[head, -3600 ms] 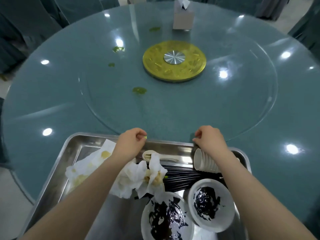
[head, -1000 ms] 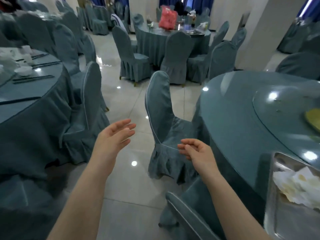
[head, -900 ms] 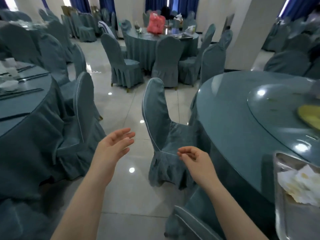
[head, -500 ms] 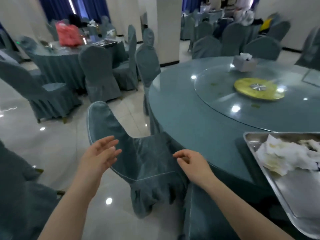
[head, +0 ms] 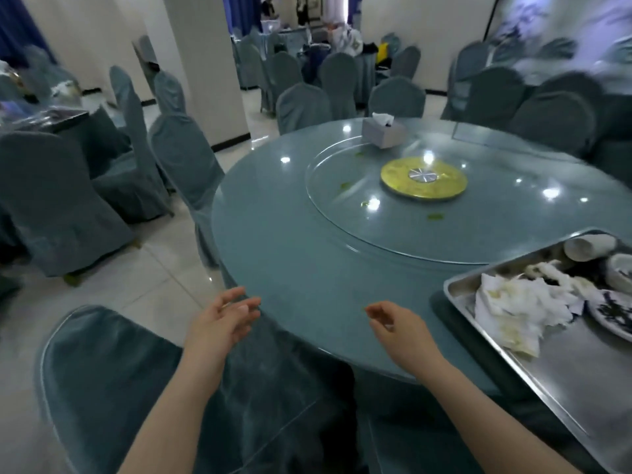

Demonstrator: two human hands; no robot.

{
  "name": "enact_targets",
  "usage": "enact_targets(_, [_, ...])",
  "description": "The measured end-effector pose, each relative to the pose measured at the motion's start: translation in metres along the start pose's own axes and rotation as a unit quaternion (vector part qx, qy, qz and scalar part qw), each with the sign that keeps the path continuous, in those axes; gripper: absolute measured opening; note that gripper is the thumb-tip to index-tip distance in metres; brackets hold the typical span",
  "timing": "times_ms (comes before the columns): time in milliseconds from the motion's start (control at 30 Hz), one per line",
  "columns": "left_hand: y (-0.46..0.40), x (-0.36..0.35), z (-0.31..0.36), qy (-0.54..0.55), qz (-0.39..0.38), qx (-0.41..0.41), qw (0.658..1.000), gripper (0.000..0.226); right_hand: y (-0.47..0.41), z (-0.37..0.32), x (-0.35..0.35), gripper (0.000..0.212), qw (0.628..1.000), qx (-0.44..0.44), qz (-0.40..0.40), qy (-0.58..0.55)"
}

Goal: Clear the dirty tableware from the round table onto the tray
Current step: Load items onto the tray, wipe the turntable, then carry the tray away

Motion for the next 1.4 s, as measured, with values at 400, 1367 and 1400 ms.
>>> enact_targets(400, [-0.147, -0.012, 0.007, 0.036, -0.109, 0.004, 0.993, 0.022, -0.057, 0.009, 0.026, 0.03, 0.987, -0.134, 0.056, 0.062])
enact_targets(1367, [-0.29, -0.06, -0.042, -0.045, -0.017, 0.153, 0.987, 0.021, -0.259, 0.137, 0.016, 0.073, 0.958, -0.137, -0.086, 0.235])
enact_targets(1400, [-0.295, -0.069, -0.044, -0.048, -0.034, 0.157, 0.986, 0.02, -0.255, 0.138, 0.018, 0.074, 0.956, -0.144, -0.079, 0.241])
Point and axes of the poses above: each hand's wrist, its own y-axis away from the middle knuckle, its own x-axis out of the back of the hand, z = x × y, the point moved 6 cm from there along -y, towards the middle knuckle, and after that the axes turned 9 degrees about -z, right-handed, at the moved point
